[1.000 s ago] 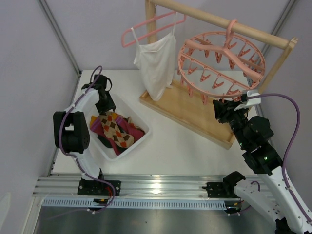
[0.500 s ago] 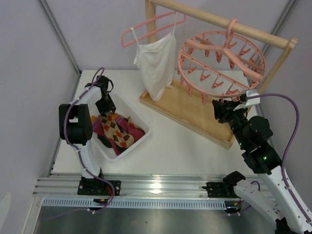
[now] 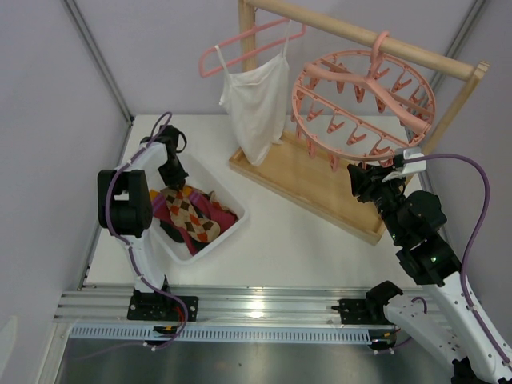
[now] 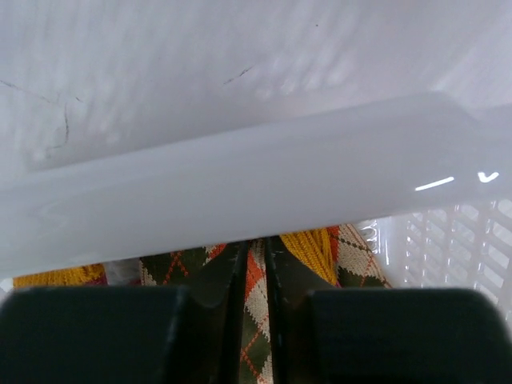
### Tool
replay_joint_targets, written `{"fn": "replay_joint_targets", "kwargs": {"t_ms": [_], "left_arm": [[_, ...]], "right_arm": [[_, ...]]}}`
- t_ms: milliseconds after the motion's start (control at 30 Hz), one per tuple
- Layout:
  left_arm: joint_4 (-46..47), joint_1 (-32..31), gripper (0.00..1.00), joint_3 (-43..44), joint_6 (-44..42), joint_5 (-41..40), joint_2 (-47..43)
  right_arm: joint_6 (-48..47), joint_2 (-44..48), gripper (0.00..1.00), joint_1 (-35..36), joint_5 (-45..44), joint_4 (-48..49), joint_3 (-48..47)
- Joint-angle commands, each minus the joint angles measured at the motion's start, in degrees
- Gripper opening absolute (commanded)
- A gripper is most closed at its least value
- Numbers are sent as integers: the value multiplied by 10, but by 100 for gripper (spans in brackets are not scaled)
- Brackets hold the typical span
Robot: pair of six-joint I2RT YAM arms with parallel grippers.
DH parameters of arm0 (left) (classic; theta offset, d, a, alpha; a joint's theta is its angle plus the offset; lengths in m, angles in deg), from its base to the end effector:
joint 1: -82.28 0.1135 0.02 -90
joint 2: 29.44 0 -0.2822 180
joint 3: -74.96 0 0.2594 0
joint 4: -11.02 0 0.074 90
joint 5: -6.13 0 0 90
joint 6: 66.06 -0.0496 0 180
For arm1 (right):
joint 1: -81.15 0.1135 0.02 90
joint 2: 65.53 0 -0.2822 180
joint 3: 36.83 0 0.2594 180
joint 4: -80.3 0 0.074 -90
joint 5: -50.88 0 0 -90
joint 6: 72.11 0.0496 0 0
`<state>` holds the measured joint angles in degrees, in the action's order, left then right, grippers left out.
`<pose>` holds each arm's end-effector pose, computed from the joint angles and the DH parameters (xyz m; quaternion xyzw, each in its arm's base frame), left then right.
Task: Clip the socks to the hanger
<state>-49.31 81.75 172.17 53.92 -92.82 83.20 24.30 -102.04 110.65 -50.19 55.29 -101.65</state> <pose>0.4090 0.0039 0.1857 -0.2608 0.9543 0.0422 0.1396 0.1300 0.0626 0.4115 -0.0680 0.6835 0.1601 0.7089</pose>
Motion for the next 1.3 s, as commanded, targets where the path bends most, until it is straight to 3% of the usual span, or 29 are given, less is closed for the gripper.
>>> {"fn": "replay_joint_targets", "kwargs": {"t_ms": [0,100,433,633,833,933,1167,1267], "left_arm": [[-4,4,9,8,-4,-27,-1],[-4,4,1,-3,-9,-40,-17],[28,1,1,-84,-11,-39,-195],[87,-60,1,-152,-42,-5,-351],[165,-177,1,-198,-111,-12,-517],[226,-216,1,-213,-134,50,-605],[265,-246,1,-169,-171,183,-677],[260,-247,1,-188,-171,148,-683]], "right_arm": [[2,6,2,2,13,-20,7],[3,6,2,2,13,-21,7],[4,7,2,2,13,-22,6],[9,2,0,2,22,-22,-5],[21,-2,0,1,12,-33,-25],[32,-12,0,1,11,-37,-40],[68,-28,0,0,-15,-66,-58],[74,-29,0,0,-10,-64,-45]]}}
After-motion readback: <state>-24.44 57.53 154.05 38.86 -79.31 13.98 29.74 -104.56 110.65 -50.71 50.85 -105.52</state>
